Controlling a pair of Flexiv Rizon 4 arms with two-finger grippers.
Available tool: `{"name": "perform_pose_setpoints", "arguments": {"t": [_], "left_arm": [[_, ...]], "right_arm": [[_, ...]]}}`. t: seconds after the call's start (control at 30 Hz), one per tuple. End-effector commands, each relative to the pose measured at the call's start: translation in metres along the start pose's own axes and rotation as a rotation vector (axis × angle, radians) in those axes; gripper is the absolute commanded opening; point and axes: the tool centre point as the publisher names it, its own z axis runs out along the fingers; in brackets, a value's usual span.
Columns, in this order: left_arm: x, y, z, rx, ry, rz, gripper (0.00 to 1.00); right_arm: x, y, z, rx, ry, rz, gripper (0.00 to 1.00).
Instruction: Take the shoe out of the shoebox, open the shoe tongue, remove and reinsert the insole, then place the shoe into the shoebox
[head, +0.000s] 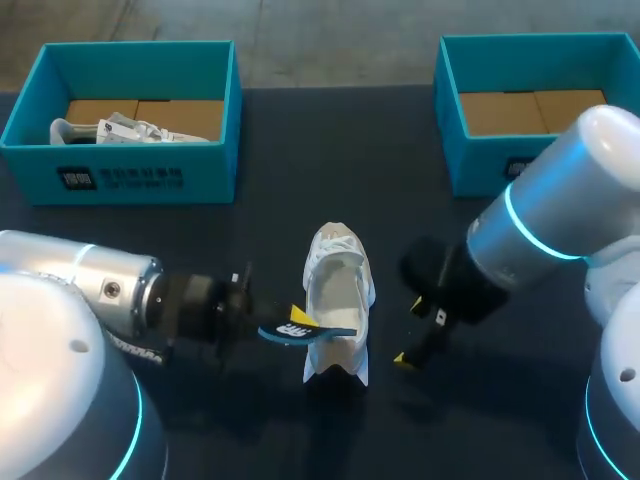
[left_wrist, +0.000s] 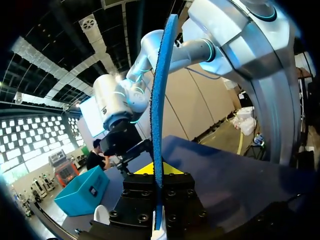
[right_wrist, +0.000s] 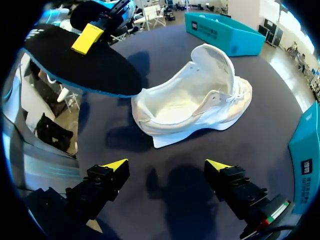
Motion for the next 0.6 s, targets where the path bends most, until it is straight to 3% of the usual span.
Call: {"name": "perform_pose_setpoints", "arguments": {"t": [0.03, 0.6], "left_arm": [[-0.001, 0.003, 0.004, 0.001, 0.000, 0.000, 0.00], [-0.006, 0.012, 0.004, 0.023, -0.054, -0.018, 0.00]], "right_arm": [[-0.005, 0.012, 0.012, 0.035, 0.006, 0.001, 1.00], [-0.018, 0.027, 0.025, 0.095, 0.015, -0.116, 1.00]]}}
